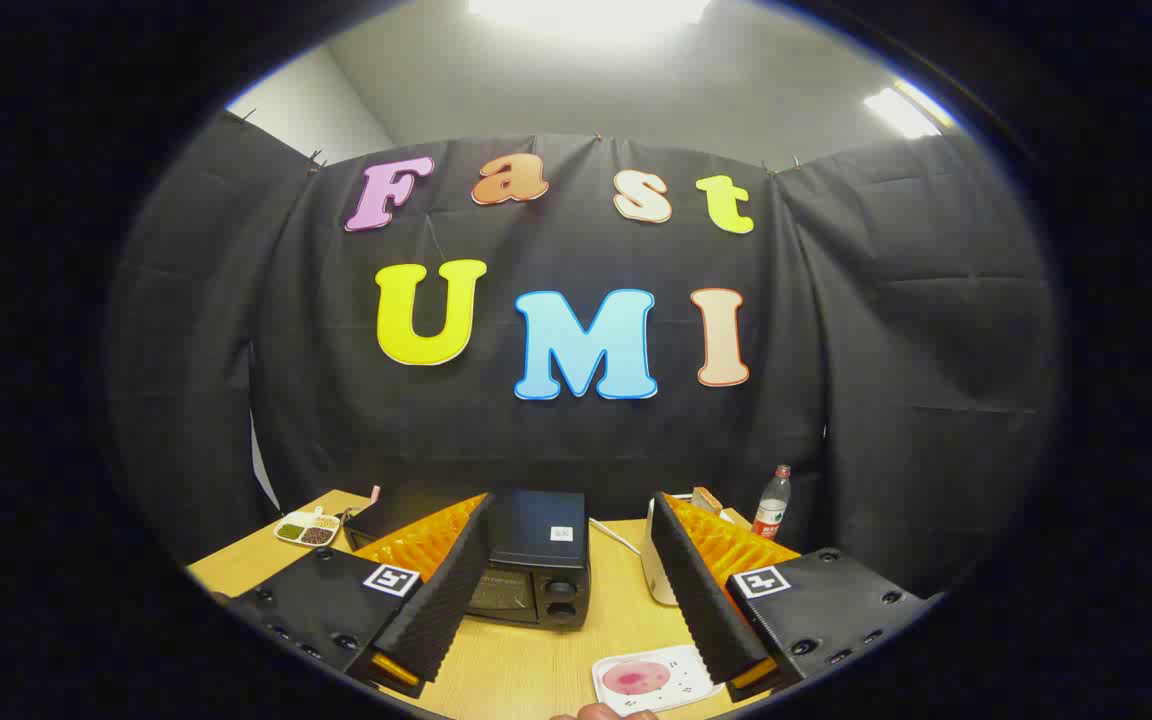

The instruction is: Open the toaster oven, put the food inside, and close the toaster oven door.

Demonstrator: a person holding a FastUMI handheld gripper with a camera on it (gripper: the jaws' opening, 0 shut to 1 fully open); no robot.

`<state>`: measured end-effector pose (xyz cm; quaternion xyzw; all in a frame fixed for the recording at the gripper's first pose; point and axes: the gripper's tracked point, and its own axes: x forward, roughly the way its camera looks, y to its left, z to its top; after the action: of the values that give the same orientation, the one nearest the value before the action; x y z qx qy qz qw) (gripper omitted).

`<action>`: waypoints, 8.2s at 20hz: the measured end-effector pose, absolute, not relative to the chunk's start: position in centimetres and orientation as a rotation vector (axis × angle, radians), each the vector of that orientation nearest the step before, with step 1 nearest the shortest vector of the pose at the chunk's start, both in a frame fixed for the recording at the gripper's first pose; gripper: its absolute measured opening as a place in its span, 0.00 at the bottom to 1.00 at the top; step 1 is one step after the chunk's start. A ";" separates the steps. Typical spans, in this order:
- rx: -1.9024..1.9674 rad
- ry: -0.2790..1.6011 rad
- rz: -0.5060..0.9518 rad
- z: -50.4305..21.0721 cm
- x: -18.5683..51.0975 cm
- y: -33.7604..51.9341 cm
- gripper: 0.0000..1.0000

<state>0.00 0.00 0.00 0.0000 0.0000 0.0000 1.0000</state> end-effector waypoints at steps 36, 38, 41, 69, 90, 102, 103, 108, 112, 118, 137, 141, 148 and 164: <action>-0.034 0.099 0.051 -2.5 2.6 8.6 0.98; -0.030 0.122 0.061 -3.4 3.5 9.7 0.98; -0.038 0.146 0.065 -4.5 4.9 10.7 0.98; -0.041 0.377 0.047 -17.0 16.1 16.0 0.98; -0.054 0.518 0.029 -18.4 13.7 17.1 1.00; -0.072 0.584 0.033 -20.0 10.2 17.4 1.00; -0.072 0.598 0.034 -20.4 9.6 17.4 1.00; -0.068 0.645 0.060 -21.9 7.6 17.5 1.00; -0.060 0.746 0.083 -24.6 5.2 17.5 0.98; 0.006 0.945 0.090 -29.9 1.4 15.3 0.98; -0.022 0.845 0.014 -22.9 -0.1 -2.5 0.98; 0.009 0.864 0.004 -24.3 0.4 -6.7 0.98; -0.002 0.957 0.061 -27.0 1.8 -14.2 0.98; -0.030 1.319 0.223 -35.8 2.3 -16.9 0.98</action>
<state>2.31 -16.93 -35.84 -0.0141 0.6113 0.1032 0.7846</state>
